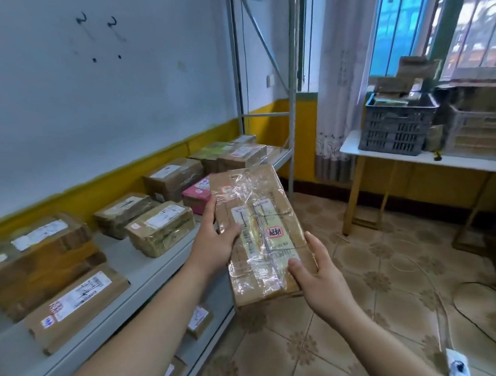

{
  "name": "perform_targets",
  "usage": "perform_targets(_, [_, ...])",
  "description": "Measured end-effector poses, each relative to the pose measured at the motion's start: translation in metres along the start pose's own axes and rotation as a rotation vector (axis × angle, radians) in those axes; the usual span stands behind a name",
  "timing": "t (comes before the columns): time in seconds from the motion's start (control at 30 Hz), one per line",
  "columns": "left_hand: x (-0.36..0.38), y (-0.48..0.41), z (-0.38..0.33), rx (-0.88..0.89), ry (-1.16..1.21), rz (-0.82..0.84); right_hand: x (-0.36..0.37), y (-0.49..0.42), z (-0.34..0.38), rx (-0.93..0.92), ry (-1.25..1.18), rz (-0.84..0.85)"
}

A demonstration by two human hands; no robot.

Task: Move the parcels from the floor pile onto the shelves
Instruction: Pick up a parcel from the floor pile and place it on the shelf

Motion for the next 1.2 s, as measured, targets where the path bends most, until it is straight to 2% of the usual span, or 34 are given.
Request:
perform_targets(0.2, [0.073, -0.070, 0.012, -0.051, 0.051, -0.016, -0.056, -0.088, 0.001, 0.023, 0.037, 0.028])
perform_targets(0.37, [0.119, -0.124, 0.043, -0.080, 0.059, 0.035, -0.073, -0.155, -0.010, 0.068, 0.038, 0.032])
perform_targets(0.6, [0.181, -0.232, 0.127, -0.182, 0.103, 0.092, -0.075, -0.282, -0.022, 0.167, 0.086, 0.038])
perform_targets(0.9, [0.256, -0.320, 0.234, -0.432, 0.177, 0.110, -0.081, -0.428, -0.050, 0.341, 0.305, 0.109])
perform_targets(1.07, [0.266, -0.345, 0.294, -0.577, 0.181, -0.030, -0.059, -0.511, -0.062, 0.361, 0.414, 0.278])
perform_targets(1.2, [0.265, -0.350, 0.332, -0.676, 0.170, -0.212, -0.032, -0.574, -0.066, 0.314, 0.529, 0.465])
Point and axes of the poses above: each hand's wrist, its own y-axis away from the middle knuckle, its own x-axis out of the palm, z = x × y, the point moved 8 cm from there along -y, towards the middle knuckle, and after that the axes turned 12 degrees about x, right-handed, at the moved point
